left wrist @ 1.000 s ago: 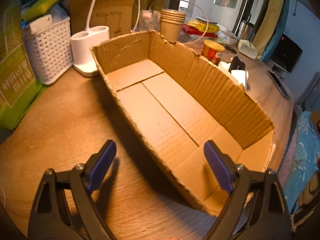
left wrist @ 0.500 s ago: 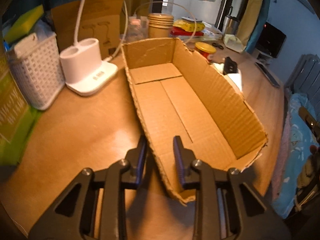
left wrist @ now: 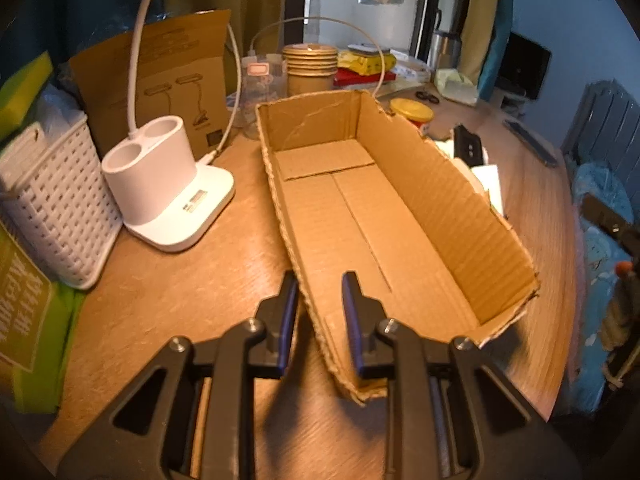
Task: Organize rigid objects
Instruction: 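Move the right gripper to the white charger and close on it, then lift the white charger with the right gripper and carry it over the box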
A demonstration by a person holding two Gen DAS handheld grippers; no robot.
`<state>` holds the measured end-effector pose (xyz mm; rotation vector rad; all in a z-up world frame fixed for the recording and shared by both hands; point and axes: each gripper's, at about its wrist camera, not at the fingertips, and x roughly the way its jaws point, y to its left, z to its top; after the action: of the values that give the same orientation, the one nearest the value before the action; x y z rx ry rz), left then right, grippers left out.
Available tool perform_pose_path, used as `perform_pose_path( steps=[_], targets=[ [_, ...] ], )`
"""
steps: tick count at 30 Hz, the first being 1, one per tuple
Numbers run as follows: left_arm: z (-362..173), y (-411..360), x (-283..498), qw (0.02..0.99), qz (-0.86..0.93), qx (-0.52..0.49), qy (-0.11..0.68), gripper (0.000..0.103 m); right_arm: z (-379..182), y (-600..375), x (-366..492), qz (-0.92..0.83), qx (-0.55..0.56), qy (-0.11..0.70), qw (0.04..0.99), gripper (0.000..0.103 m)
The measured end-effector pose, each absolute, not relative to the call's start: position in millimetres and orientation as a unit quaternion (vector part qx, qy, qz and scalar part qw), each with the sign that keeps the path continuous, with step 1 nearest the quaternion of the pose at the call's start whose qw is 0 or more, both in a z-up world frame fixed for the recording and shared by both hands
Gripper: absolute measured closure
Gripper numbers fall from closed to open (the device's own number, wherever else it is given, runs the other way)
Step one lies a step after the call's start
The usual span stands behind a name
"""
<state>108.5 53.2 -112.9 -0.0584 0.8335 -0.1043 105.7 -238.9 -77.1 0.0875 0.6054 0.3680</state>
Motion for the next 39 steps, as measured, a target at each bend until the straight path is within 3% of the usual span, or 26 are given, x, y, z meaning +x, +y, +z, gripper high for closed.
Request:
perform_pose_path(
  steps=[15,22,31,39],
  targets=[
    [-119.2,64.2,102.6,0.911,-0.07,-0.093,0.395,0.08,-104.6,-185.5,175.8,0.248,0.038,0.355,0.901,0.01],
    [-119.8,65.9,100.8,0.91,-0.072,-0.094,0.397,0.08,-110.7,-180.9,190.4,0.252,0.049,0.374,0.891,0.038],
    [-121.8,66.8,103.2,0.909,-0.073,-0.1,0.397,0.08,-113.5,-181.5,192.7,0.275,0.06,0.382,0.88,0.049],
    [-127.8,69.8,104.6,0.906,-0.069,-0.11,0.403,0.08,-106.2,-186.6,183.5,0.268,0.066,0.356,0.893,0.05]
  ],
)
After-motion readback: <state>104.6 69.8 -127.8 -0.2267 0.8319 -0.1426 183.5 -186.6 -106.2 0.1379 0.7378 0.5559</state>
